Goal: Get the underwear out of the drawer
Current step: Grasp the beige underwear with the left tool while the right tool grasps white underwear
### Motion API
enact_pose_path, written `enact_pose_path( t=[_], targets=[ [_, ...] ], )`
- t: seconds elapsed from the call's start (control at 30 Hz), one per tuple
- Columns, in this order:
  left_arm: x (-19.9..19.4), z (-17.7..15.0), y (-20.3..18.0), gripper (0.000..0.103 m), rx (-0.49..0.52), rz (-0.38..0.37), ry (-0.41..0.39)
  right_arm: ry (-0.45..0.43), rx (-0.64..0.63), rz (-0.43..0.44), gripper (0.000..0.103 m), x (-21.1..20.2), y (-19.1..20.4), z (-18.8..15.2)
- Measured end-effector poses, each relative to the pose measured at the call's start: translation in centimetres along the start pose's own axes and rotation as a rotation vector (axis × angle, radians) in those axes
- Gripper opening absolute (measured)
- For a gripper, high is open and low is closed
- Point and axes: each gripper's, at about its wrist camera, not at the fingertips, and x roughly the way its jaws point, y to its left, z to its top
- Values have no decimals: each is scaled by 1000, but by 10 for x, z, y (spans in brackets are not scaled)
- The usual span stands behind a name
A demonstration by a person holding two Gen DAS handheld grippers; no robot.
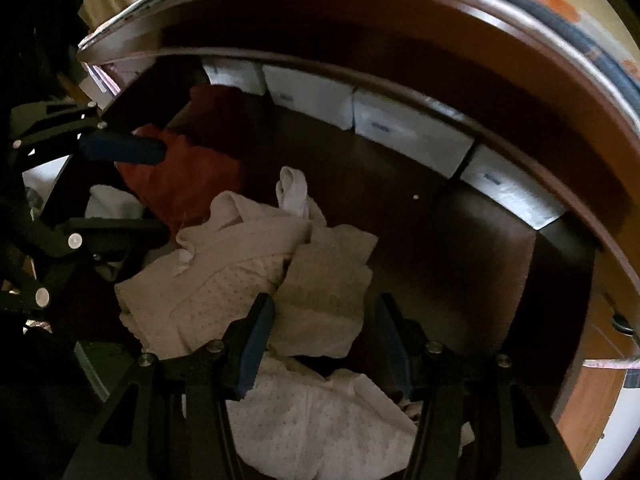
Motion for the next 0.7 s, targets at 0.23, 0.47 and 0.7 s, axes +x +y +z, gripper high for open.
enact_pose_path(
  t=[0.23,0.47,0.7],
  targets=[
    [7,3,-6,55,27,-16,19,75,21,40,55,15,-5,1],
    [12,4,-10,55,13,-63,39,98,12,86,40,20,-4,-3],
    [18,2,-20,55,53,-78,72,-73,38,49,31,-9,-8,-15]
  ],
)
